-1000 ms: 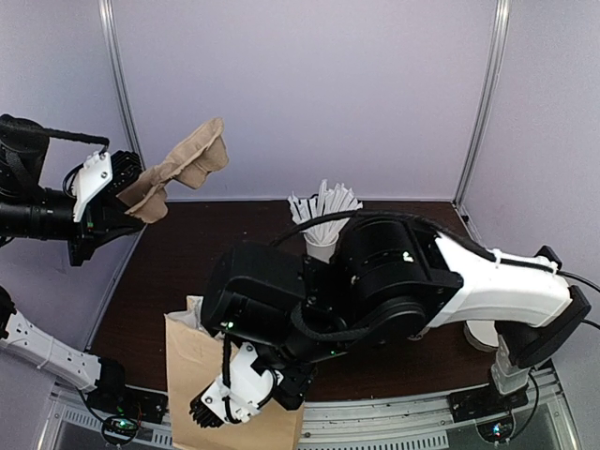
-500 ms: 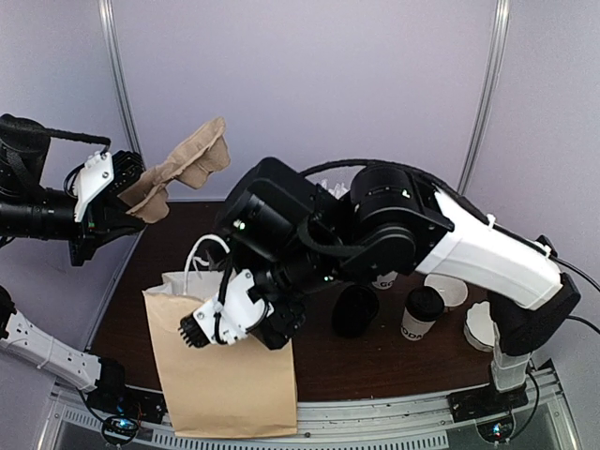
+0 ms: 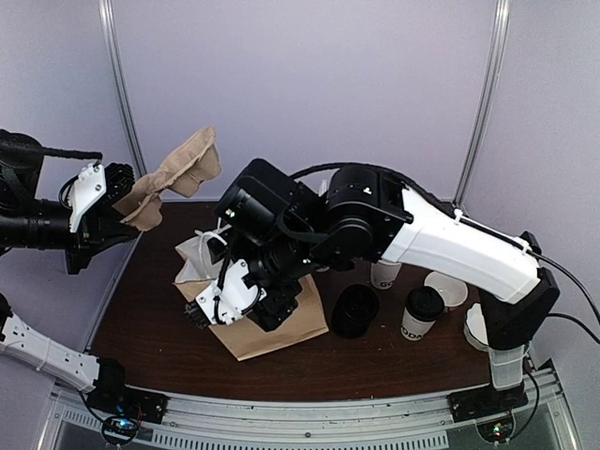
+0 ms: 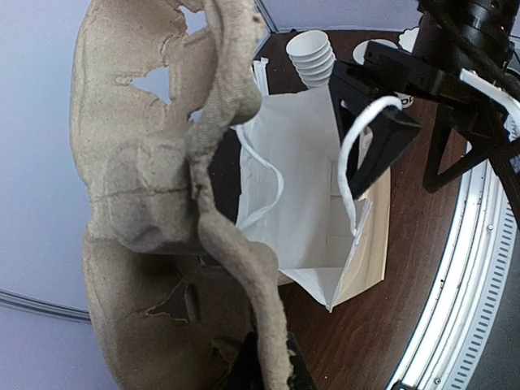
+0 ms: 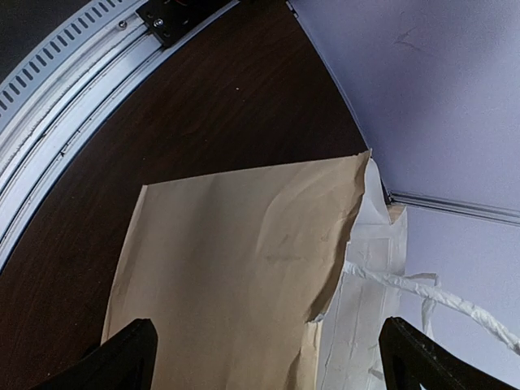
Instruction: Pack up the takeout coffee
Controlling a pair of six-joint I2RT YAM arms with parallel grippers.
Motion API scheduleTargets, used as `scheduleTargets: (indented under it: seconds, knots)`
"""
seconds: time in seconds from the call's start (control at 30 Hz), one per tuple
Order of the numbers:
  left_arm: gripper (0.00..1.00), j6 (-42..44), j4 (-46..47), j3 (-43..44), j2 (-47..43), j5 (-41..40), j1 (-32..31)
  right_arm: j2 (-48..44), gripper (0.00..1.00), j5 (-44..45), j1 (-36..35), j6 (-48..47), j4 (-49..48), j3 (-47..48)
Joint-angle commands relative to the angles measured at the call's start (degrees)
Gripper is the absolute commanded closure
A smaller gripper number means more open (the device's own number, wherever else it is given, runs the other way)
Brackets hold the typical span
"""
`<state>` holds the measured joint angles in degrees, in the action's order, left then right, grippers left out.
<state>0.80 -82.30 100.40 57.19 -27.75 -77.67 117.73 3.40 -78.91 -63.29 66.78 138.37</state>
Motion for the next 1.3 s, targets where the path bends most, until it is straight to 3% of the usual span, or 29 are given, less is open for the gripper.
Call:
scheduleTargets:
  seconds: [0.0,0.27,0.47,0.57,0.77,1.0,1.13,1.27]
  knots:
    - [1.0,-0.3,3.3,-1.01,-1.25,-1.2,-0.06,0.03,0.01,0.58,-1.32,-0.12,0.19,-3.94]
    - [1.0,-0.45,4.98,-4.15,-3.29,-1.18,-0.11,-2.42,0.01,10.06,-1.33,5.1,-8.2,-15.7]
    - [1.0,-0.1,5.97,-4.79,-3.02,-0.74,-0.11,-4.08,0.01,16.59,-2.2,4.42,-11.64,-17.45]
    - [1.0,-0.01,5.96,-4.86,-2.8,-0.84,-0.09,-4.84,0.0,16.33,-2.71,3.16,-9.92,-16.59]
    - [1.0,-0.01,6.06,-4.95,-3.04,-0.99,-0.11,-6.16,0.0,6.46,-3.18,4.17,0.46,-10.32]
    - [1.0,-0.25,6.2,-5.37,-2.98,-0.69,-0.11,-6.79,0.0,13.56,-3.7,-0.91,1.24,-15.41]
    - [1.0,-0.42,6.29,-5.59,-2.83,-0.47,-0.11,-7.09,0.05,15.72,-3.82,-2.24,0.44,-17.85]
    - [1.0,-0.15,6.68,-5.76,-2.66,-0.79,-0.09,-7.0,0.16,16.81,-4.04,-2.78,0.11,-17.45]
